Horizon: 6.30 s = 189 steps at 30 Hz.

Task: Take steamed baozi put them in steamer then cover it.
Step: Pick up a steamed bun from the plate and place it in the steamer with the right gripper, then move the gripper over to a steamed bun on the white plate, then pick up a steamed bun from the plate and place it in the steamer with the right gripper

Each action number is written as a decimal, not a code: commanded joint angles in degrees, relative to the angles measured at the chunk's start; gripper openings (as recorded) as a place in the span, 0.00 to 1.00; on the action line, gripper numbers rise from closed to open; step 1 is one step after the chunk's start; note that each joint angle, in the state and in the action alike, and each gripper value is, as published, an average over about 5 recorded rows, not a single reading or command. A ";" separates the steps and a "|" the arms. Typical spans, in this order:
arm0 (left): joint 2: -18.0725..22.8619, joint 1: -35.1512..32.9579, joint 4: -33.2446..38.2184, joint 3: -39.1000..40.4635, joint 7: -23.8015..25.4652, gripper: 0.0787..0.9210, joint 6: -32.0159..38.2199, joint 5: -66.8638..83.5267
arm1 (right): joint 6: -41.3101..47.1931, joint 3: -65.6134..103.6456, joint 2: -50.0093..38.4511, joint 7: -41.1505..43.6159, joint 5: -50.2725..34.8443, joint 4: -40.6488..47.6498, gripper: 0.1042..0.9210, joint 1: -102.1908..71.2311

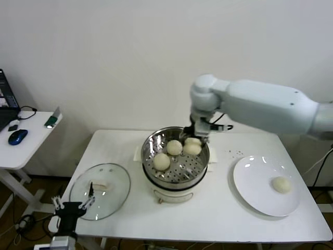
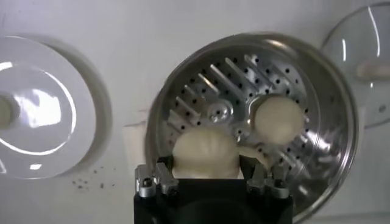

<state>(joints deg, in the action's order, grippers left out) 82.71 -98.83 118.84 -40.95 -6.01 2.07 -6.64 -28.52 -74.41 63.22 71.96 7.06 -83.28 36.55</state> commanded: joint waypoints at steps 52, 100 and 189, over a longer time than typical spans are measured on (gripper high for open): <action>-1.23 -0.16 -1.52 0.28 0.25 0.88 1.53 0.09 | 38.26 -12.68 -43.37 -13.62 -21.90 5.23 0.88 1.81; -0.36 -0.92 -1.56 -0.66 0.23 0.88 1.91 -1.30 | 24.45 20.94 -26.87 -9.18 -0.43 36.71 0.88 -36.27; -3.69 5.11 -5.20 6.12 0.04 0.88 3.23 -4.33 | 48.85 -23.65 4.50 -21.10 -48.01 14.43 0.72 2.30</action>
<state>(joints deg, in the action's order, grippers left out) 79.15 -94.39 114.14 -34.84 -6.01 5.49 -11.14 20.36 -98.63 67.10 50.84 -42.88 -71.19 40.92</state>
